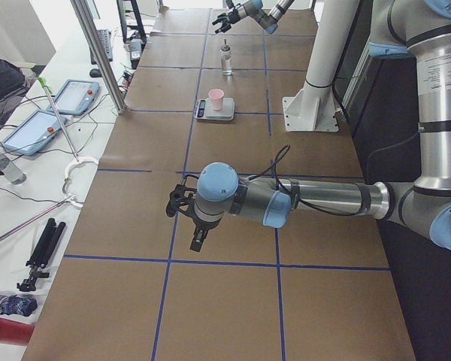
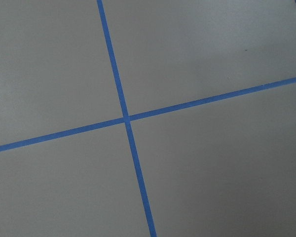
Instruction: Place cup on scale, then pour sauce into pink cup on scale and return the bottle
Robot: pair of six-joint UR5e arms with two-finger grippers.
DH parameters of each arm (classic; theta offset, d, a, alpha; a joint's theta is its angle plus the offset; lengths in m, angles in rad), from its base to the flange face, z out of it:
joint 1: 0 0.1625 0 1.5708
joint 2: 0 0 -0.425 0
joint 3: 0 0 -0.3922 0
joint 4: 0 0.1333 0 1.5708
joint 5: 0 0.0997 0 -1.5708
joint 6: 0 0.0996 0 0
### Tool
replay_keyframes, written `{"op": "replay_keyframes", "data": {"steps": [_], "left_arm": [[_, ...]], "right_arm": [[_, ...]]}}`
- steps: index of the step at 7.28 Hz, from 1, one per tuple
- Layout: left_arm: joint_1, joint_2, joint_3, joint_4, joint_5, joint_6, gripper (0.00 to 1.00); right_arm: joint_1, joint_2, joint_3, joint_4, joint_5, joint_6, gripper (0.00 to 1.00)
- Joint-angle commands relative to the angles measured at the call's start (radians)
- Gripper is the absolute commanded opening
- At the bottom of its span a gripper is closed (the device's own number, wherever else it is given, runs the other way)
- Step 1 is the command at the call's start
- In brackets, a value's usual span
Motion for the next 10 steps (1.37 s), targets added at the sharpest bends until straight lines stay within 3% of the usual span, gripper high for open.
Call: {"op": "replay_keyframes", "data": {"steps": [1, 3, 4, 6, 8, 10], "left_arm": [[0.000, -0.003, 0.000, 0.000, 0.000, -0.001, 1.00], [0.000, -0.002, 0.000, 0.000, 0.000, -0.001, 1.00], [0.000, 0.000, 0.000, 0.000, 0.000, -0.001, 1.00], [0.000, -0.002, 0.000, -0.001, 0.000, -0.001, 1.00], [0.000, -0.003, 0.000, -0.001, 0.000, -0.001, 1.00], [0.000, -0.003, -0.004, 0.000, 0.000, -0.001, 1.00]], "right_arm": [[0.260, 0.099, -0.082, -0.085, 0.285, -0.106, 1.00], [0.400, 0.182, -0.105, -0.258, 0.418, -0.219, 1.00], [0.440, 0.238, -0.102, -0.421, 0.515, -0.228, 1.00], [0.472, 0.257, -0.098, -0.539, 0.606, -0.235, 1.00], [0.615, 0.358, -0.084, -0.768, 0.911, -0.316, 1.00], [0.622, 0.326, -0.117, -0.812, 0.872, -0.429, 1.00]]}}
